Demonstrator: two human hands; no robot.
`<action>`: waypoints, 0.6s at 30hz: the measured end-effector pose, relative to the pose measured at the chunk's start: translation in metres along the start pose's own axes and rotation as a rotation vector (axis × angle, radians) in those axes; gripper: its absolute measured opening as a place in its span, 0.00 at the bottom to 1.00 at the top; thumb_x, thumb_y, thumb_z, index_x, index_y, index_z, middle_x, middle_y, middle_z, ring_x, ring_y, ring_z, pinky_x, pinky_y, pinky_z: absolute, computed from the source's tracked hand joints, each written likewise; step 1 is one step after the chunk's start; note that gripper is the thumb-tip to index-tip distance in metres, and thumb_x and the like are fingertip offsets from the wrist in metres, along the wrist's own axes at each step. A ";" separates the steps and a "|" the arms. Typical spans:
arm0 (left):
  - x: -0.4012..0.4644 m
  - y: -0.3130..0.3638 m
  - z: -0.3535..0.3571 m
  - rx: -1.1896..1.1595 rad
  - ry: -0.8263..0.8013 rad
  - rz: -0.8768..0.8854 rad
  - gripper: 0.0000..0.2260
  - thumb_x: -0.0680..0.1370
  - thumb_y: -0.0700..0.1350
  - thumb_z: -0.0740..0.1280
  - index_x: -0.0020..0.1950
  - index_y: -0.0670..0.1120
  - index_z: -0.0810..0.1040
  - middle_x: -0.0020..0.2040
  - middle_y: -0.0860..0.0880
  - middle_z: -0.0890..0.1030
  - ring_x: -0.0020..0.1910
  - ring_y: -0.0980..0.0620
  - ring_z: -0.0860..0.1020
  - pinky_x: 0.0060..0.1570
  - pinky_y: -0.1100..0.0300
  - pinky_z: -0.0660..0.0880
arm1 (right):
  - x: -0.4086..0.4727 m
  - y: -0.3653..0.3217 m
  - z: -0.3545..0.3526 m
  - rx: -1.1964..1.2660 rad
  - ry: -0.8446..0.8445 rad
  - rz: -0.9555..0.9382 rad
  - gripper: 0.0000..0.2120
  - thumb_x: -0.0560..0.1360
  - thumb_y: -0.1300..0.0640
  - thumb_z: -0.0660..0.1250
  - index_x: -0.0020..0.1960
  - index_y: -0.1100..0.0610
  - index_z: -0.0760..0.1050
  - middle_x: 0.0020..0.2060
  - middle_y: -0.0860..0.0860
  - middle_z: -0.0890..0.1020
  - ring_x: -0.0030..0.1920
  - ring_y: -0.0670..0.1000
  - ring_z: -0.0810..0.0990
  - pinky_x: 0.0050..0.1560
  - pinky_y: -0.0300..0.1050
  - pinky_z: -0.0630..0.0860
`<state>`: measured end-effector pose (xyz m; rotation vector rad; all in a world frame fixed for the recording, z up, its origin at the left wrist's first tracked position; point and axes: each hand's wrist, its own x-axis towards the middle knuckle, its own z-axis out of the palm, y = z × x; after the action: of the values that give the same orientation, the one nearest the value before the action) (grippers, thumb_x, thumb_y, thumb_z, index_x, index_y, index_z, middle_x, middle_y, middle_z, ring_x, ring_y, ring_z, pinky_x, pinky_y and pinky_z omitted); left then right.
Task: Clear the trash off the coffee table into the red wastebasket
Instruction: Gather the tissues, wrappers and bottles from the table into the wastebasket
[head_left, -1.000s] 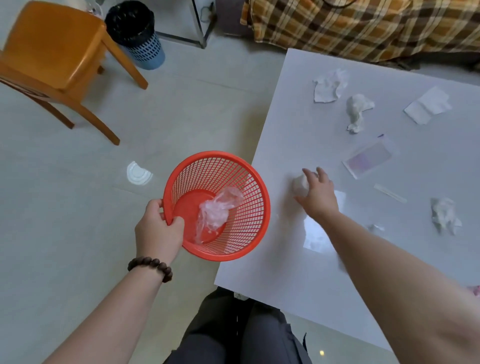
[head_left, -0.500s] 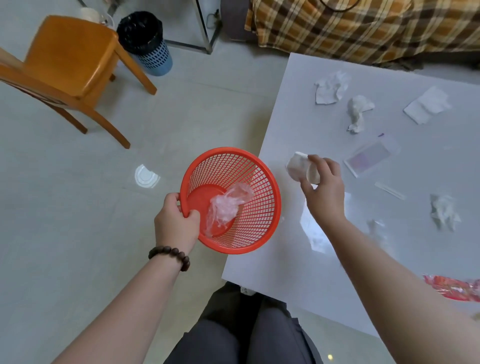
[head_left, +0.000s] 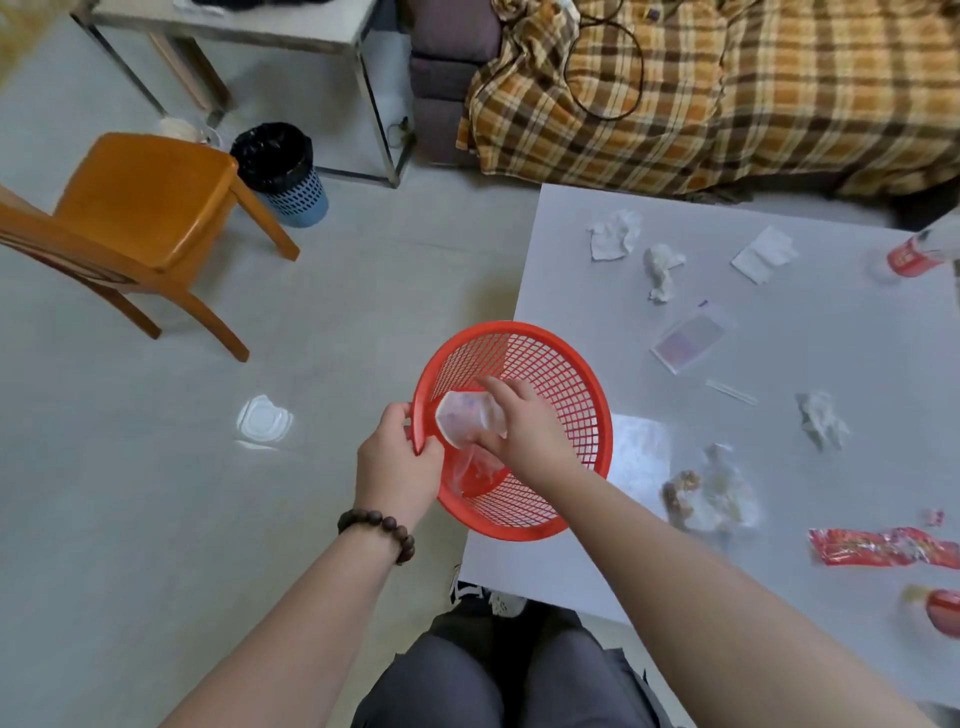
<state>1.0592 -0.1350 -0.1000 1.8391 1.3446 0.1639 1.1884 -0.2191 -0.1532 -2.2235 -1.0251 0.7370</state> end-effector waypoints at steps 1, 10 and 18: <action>0.000 -0.001 -0.002 -0.005 -0.007 0.007 0.07 0.76 0.37 0.66 0.52 0.46 0.75 0.43 0.46 0.83 0.44 0.43 0.82 0.46 0.50 0.80 | -0.001 -0.001 0.002 -0.025 -0.010 0.011 0.32 0.71 0.49 0.70 0.72 0.48 0.62 0.68 0.54 0.70 0.66 0.57 0.70 0.66 0.57 0.68; 0.017 -0.004 0.004 0.058 -0.058 0.054 0.10 0.74 0.37 0.67 0.55 0.42 0.78 0.46 0.40 0.84 0.47 0.40 0.82 0.48 0.52 0.76 | -0.057 0.034 -0.023 0.085 0.200 0.140 0.27 0.73 0.51 0.69 0.70 0.50 0.65 0.66 0.51 0.70 0.66 0.52 0.69 0.62 0.48 0.71; -0.002 0.013 0.046 0.091 0.004 0.063 0.09 0.75 0.38 0.67 0.55 0.41 0.79 0.45 0.43 0.82 0.45 0.43 0.80 0.47 0.56 0.72 | -0.126 0.143 -0.048 0.130 0.299 0.376 0.17 0.74 0.55 0.67 0.63 0.52 0.72 0.61 0.50 0.72 0.58 0.50 0.74 0.56 0.40 0.68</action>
<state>1.0928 -0.1626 -0.1206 1.9592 1.3171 0.1413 1.2206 -0.4098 -0.1895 -2.3465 -0.4084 0.5797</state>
